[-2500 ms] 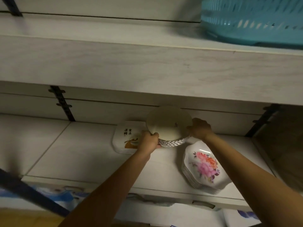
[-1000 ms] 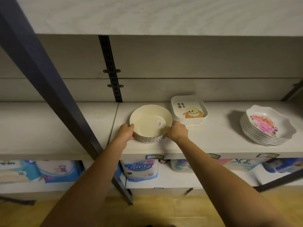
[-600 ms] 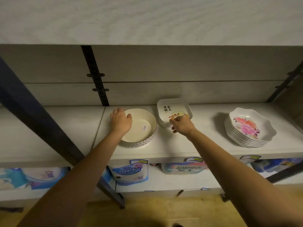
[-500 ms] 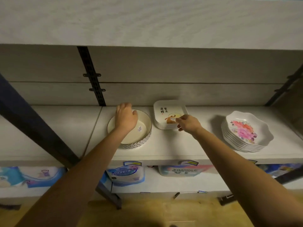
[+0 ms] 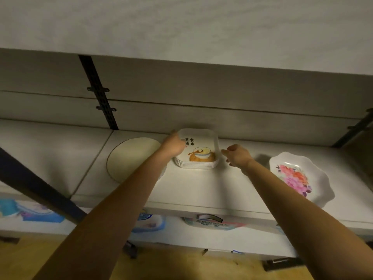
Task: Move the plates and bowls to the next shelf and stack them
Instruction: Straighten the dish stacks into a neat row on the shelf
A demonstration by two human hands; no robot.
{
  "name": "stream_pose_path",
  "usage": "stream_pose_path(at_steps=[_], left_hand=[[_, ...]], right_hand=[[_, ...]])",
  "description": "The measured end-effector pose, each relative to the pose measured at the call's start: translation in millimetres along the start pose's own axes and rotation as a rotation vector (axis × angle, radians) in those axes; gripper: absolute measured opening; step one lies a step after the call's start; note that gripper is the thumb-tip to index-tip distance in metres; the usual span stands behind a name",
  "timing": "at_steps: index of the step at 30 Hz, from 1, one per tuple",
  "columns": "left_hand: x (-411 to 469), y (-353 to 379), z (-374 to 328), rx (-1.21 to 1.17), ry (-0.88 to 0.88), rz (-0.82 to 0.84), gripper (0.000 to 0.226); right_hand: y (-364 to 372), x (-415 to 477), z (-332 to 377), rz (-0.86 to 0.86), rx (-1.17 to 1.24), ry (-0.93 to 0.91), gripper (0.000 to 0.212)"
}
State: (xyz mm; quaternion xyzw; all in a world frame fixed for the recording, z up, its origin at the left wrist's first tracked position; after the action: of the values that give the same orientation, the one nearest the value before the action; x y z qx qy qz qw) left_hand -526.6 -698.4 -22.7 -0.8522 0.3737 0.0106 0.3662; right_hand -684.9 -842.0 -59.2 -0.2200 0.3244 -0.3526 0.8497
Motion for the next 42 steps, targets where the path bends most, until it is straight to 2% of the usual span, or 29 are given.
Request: stream_pose_path(at_steps=[9, 12, 15, 19, 23, 29, 36, 40, 42], left_hand=[[25.2, 32.6, 20.9, -0.003, -0.207, 0.148, 0.041], [29.5, 35.3, 30.9, -0.05, -0.255, 0.127, 0.037], [29.7, 36.0, 32.3, -0.065, -0.252, 0.081, 0.034], [15.8, 44.2, 29.8, -0.137, -0.246, 0.112, 0.037], [-2.0, 52.9, 32.2, -0.055, -0.215, 0.117, 0.039], [-32.7, 61.7, 42.2, 0.113, -0.207, 0.101, 0.04], [-50.0, 72.6, 48.1, 0.092, -0.155, 0.139, 0.043], [-54.5, 71.5, 48.6, 0.089, -0.121, 0.165, 0.043], [-57.6, 64.8, 45.3, 0.127, -0.074, 0.159, 0.042]], right_hand=[[27.7, 19.5, -7.4, 0.078, -0.045, 0.013, 0.038], [34.5, 21.2, -4.0, 0.101, -0.03, -0.018, 0.034], [29.5, 18.5, -5.8, 0.077, -0.034, -0.007, 0.03], [18.3, 8.8, -18.2, 0.061, -0.066, -0.001, 0.028], [15.3, -9.8, -35.8, 0.044, -0.048, -0.022, 0.023], [13.1, -43.4, -54.1, 0.02, -0.074, -0.022, 0.025], [11.8, -66.1, -61.1, 0.02, -0.104, -0.007, 0.029], [11.3, -72.9, -57.1, 0.011, -0.208, -0.006, 0.031], [8.4, -79.5, -46.8, -0.084, -0.361, -0.067, 0.044]])
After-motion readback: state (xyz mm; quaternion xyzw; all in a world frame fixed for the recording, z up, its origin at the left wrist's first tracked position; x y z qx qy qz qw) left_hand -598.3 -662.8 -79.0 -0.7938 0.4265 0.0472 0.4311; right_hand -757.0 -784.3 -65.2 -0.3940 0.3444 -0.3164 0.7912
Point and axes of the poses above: each hand's wrist, its own x-axis towards the middle knuckle, its own y-axis out of the palm, z = x × y, the point moved 8 cm from there along x, towards the middle knuckle, and after that the axes turned 2 degrees about z, right-handed, at the moved point
